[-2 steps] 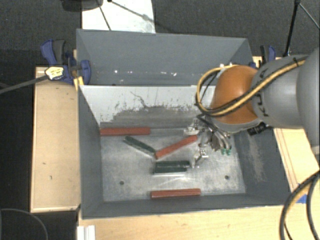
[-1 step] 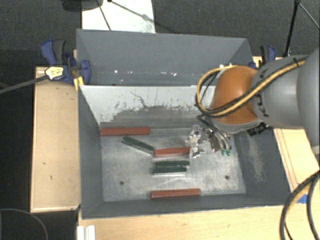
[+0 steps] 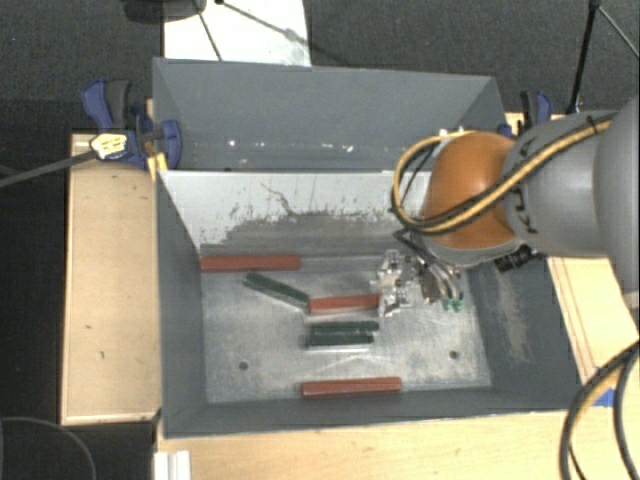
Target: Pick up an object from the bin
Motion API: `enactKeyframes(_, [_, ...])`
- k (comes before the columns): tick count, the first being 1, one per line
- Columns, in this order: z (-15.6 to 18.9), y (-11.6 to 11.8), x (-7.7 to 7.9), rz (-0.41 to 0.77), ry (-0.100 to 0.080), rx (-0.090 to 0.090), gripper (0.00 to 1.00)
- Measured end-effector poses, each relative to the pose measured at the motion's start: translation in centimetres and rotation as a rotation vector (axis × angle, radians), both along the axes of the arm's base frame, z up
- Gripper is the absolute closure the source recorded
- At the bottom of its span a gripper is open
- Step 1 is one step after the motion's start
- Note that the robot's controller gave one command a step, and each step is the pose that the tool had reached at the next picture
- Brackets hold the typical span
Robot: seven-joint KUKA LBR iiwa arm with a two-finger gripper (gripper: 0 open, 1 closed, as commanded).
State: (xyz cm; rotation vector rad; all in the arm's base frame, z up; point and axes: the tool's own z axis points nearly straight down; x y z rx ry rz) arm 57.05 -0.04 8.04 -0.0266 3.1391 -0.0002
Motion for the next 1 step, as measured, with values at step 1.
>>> enactKeyframes(1, [18.94, -0.49, -0.3, -0.001, -0.01, 0.0, 1.0])
